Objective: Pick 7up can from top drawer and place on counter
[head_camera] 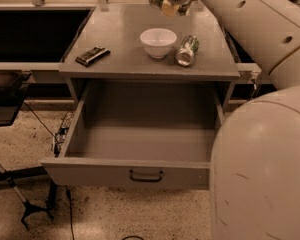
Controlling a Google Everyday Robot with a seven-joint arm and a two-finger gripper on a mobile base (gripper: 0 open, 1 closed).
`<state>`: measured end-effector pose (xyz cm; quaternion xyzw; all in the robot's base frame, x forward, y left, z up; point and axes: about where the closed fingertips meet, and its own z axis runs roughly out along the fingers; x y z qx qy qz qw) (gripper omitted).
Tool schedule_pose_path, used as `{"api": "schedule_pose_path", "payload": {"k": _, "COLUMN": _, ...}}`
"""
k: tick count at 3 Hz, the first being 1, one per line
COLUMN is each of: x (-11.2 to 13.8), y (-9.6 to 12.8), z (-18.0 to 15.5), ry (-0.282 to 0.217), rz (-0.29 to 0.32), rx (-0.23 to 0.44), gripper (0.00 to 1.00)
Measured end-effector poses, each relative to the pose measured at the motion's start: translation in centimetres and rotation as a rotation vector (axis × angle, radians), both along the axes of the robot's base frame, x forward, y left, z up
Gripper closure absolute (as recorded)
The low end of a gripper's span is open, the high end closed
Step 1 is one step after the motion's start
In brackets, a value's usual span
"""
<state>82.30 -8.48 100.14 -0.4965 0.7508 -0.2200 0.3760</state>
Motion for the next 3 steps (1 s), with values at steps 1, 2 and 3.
{"api": "schedule_pose_path", "payload": {"k": 1, "x": 0.2, "y": -0.7, "z": 0.0, "ry": -0.017, "rz": -0.042, "rx": -0.069, "gripper": 1.00}}
{"api": "schedule_pose_path", "payload": {"k": 2, "x": 2.7, "y": -2.1, "z": -0.2, "ry": -0.067, "rz": -0.133, "rx": -0.169, "gripper": 1.00}}
{"api": "schedule_pose_path", "payload": {"k": 3, "x": 5.8, "y": -3.9, "z": -1.0, "ry": -0.110, "rz": -0.228, "rx": -0.233, "gripper": 1.00}}
